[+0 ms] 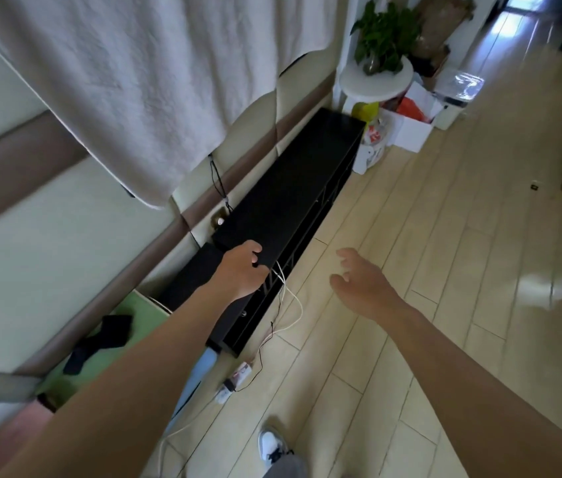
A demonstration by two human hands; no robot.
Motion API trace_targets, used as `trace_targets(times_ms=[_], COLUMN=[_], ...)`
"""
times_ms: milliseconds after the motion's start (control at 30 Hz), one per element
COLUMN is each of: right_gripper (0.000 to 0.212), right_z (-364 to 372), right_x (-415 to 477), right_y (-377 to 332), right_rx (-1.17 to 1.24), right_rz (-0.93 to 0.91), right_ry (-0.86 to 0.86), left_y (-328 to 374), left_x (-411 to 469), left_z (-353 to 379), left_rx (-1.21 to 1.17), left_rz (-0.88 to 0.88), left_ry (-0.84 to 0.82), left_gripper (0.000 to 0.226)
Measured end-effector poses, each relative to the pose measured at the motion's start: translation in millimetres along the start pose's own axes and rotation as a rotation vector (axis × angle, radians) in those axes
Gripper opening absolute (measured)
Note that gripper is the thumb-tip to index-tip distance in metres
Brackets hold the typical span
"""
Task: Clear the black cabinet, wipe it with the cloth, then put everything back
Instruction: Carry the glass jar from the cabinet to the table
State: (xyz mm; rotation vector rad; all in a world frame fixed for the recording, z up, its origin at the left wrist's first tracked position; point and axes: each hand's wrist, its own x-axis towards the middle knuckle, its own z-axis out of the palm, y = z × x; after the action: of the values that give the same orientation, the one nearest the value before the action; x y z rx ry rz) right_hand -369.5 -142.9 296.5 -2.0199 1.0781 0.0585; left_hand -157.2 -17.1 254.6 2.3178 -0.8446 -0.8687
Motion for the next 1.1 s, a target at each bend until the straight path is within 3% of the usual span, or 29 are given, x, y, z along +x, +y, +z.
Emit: trace_targets(times_ms=[200, 467, 733, 900, 1100], right_gripper=[0.057, 0.057, 0.054, 0.054, 0.055], right_z=[18, 22, 42, 84, 168], right_x=[11, 0, 10, 52, 109], right_y=[-34, -20, -4, 13, 76], right_rx=[-0.049, -0.049, -0.106, -0.167, -0.156], right_rz=[-0.076, -0.043, -0.079, -0.188, -0.187], right_ry=[-0.019, -0.046, -0.205, -0.373, -0.423], left_y=[-20, -35, -48, -82, -150], left_x=[-11, -29, -55, -55, -11], left_z=[-12, -10, 5, 22, 92], left_rx=[-0.018, -0.034, -0.065, -0.100, -0.063], left_rz=[-0.008, -0.056, -0.143, -0.249, -0.308], left_ry=[0.057, 0.083, 0.179, 0.319, 0.316], left_gripper=[0.046, 0.046, 0.047, 0.044, 0.045])
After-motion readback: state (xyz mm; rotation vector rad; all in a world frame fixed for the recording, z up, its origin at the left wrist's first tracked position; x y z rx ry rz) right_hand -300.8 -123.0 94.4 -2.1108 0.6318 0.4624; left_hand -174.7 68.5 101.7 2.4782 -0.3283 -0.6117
